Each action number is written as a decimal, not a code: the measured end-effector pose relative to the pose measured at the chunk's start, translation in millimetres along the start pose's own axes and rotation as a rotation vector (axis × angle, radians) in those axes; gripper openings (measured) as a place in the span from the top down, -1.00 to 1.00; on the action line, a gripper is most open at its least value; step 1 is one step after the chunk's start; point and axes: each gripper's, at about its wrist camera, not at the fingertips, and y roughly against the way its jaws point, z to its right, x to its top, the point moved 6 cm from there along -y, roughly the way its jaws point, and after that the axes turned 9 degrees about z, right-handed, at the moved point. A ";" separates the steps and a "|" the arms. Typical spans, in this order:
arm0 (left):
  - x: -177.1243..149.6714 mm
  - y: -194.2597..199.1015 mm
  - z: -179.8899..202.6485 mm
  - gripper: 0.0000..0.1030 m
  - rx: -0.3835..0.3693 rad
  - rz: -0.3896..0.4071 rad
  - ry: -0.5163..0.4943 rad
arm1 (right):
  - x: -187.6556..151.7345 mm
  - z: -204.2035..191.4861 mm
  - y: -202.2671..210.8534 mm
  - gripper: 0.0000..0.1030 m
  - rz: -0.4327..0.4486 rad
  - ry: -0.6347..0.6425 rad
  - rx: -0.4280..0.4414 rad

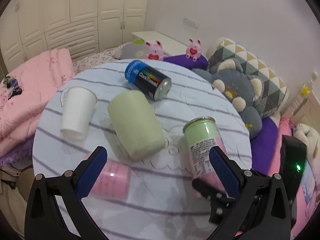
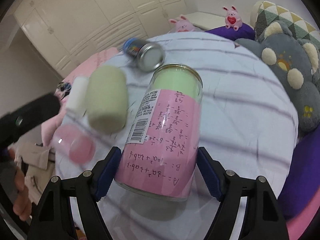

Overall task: Flip cup upright
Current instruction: 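Lift the jar with the right gripper while the left gripper approaches it, then grasp the jar with the left gripper while the right gripper releases it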

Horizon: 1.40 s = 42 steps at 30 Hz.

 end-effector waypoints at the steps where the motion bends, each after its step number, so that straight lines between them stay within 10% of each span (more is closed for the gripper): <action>1: -3.0 1.4 1.4 -1.00 0.003 -0.006 -0.003 | -5.0 -3.5 3.0 -0.51 0.001 0.002 0.009; 42: -47.1 -85.6 90.9 -1.00 0.079 -0.420 0.081 | -14.6 60.3 41.3 -0.57 -0.025 0.073 0.221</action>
